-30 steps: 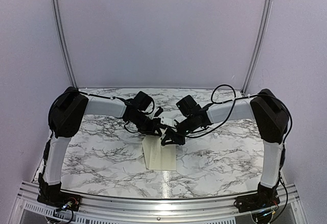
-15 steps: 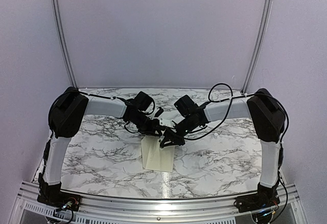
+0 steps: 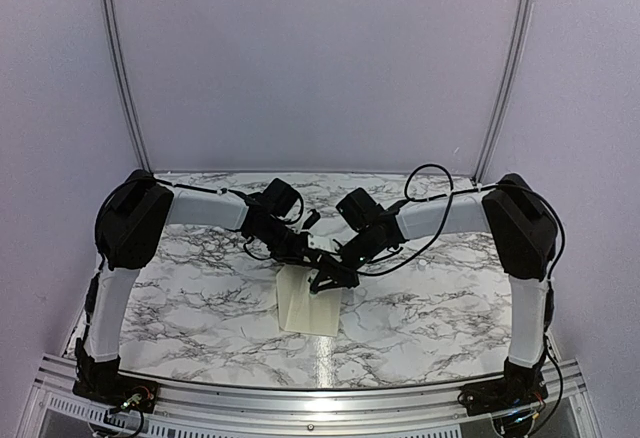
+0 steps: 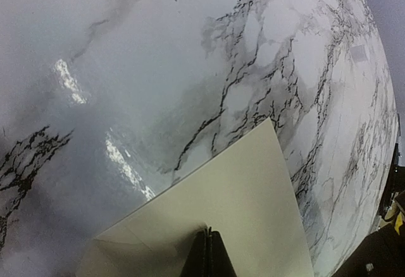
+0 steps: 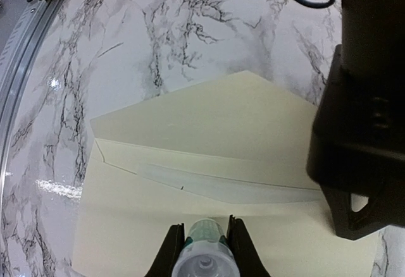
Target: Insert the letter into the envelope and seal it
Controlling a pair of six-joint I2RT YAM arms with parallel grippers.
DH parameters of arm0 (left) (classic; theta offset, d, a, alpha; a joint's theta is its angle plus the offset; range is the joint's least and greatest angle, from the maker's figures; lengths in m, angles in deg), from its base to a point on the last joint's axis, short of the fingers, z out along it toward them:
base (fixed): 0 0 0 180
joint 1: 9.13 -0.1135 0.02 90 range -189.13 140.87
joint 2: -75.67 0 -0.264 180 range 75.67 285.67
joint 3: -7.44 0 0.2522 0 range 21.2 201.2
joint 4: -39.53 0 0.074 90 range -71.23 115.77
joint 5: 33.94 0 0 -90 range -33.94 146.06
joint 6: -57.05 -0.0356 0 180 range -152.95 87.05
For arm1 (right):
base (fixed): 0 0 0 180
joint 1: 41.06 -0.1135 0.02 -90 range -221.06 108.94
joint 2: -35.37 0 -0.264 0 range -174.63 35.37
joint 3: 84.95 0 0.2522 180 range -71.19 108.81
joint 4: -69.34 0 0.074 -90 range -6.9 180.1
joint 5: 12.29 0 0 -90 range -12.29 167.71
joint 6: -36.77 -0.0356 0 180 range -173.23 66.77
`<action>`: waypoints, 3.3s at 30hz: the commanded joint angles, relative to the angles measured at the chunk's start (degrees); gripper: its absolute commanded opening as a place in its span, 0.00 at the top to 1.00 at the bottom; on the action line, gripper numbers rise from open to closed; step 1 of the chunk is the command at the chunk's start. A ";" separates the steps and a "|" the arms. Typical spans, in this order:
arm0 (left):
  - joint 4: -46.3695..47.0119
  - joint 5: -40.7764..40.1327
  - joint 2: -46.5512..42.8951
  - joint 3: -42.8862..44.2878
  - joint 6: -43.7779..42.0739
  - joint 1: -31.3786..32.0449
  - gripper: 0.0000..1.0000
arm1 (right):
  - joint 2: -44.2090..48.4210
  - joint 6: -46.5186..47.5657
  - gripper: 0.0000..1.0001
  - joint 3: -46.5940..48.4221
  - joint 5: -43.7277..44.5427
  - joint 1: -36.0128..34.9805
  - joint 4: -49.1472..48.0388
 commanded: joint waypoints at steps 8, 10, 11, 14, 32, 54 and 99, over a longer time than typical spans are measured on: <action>-4.75 -1.08 3.05 -0.27 -0.53 0.25 1.00 | 0.26 -4.58 1.00 -0.44 12.38 -0.74 -4.69; -4.75 -1.12 3.05 -0.27 -0.52 0.24 1.00 | 0.12 -4.62 1.00 -0.32 12.42 -0.75 -4.45; -4.75 -1.12 2.97 -0.27 -0.54 0.25 1.00 | 0.10 -4.52 1.00 -0.26 12.30 -0.79 -4.17; -4.76 -1.14 2.94 -0.27 -0.57 0.25 1.00 | 0.62 -3.63 1.00 -0.39 10.57 -0.81 -2.58; -5.09 -1.47 2.92 0.34 -0.59 0.25 1.00 | 0.89 4.02 1.00 -0.62 -1.16 -1.71 7.72; -5.13 -0.75 3.32 1.02 -0.66 0.25 1.00 | 2.37 -4.27 1.00 -0.18 13.64 -0.11 -1.67; -6.09 -0.64 3.05 1.27 -1.29 0.16 1.00 | 2.10 -2.78 1.00 1.23 11.95 -0.17 0.17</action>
